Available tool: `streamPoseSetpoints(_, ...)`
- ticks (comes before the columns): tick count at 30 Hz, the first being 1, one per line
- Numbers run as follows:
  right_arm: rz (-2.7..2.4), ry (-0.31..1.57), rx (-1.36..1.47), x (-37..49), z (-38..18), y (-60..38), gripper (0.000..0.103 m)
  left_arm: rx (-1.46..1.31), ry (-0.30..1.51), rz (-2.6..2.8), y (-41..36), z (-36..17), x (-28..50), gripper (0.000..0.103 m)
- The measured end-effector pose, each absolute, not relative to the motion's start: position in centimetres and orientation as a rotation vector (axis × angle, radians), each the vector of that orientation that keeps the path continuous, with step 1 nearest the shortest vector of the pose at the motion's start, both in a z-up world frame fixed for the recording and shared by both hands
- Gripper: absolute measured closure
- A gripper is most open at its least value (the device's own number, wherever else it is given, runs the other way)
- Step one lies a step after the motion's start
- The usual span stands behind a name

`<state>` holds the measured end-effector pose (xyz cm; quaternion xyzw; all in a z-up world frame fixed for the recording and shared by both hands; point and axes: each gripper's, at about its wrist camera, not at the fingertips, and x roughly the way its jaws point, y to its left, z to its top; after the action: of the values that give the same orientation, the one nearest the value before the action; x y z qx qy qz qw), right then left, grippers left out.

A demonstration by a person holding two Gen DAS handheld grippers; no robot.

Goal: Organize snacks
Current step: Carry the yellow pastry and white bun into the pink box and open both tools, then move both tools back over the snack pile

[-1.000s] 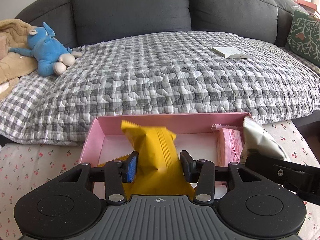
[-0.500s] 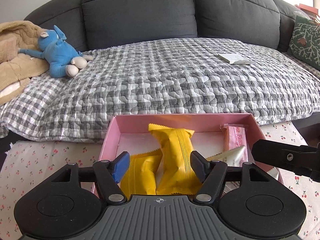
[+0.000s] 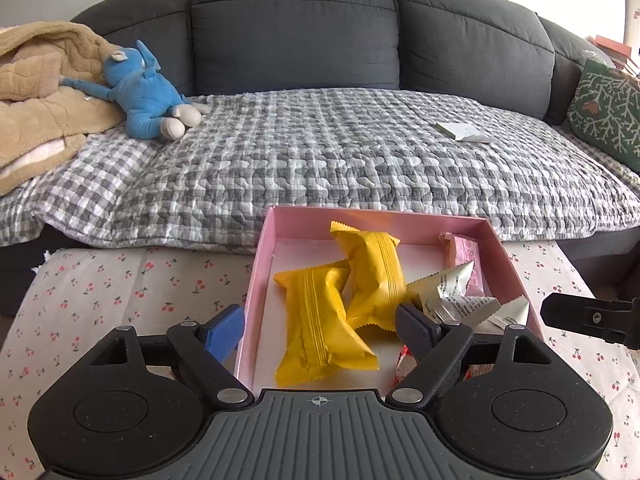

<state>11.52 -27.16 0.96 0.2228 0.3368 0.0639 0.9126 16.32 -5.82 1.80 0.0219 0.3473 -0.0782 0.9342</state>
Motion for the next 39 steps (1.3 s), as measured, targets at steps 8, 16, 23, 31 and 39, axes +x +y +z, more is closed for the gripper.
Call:
streamPoseSetpoints(8, 0.118, 0.704, 0.429, 8.8, 1.8, -26.5, 0.017, 0.060, 0.703, -0.181, -4.5, 1.8, 12.5, 0.012)
streamPoseSetpoints(16, 0.116, 0.723, 0.361, 6.4, 1.5, -24.6, 0.011, 0.075, 0.696, -0.194, -2.7, 1.1, 8.7, 0.010)
streamPoseSetpoints(23, 0.122, 0.737, 0.315, 4.8, 0.8, -23.1, 0.009, 0.089, 0.689, -0.206, -1.2, 0.5, 6.3, 0.007)
streamPoseSetpoints(31, 0.128, 0.723, 0.274, 3.4, 0.2, -21.7, 0.007, 0.106, 0.678, -0.220, 0.0, -0.8, 4.3, 0.007)
streamPoseSetpoints(39, 0.143, 0.705, 0.228, 2.4, -0.6, -20.6, 0.005, 0.066, 0.694, -0.239, 1.2, -1.7, 3.1, 0.006)
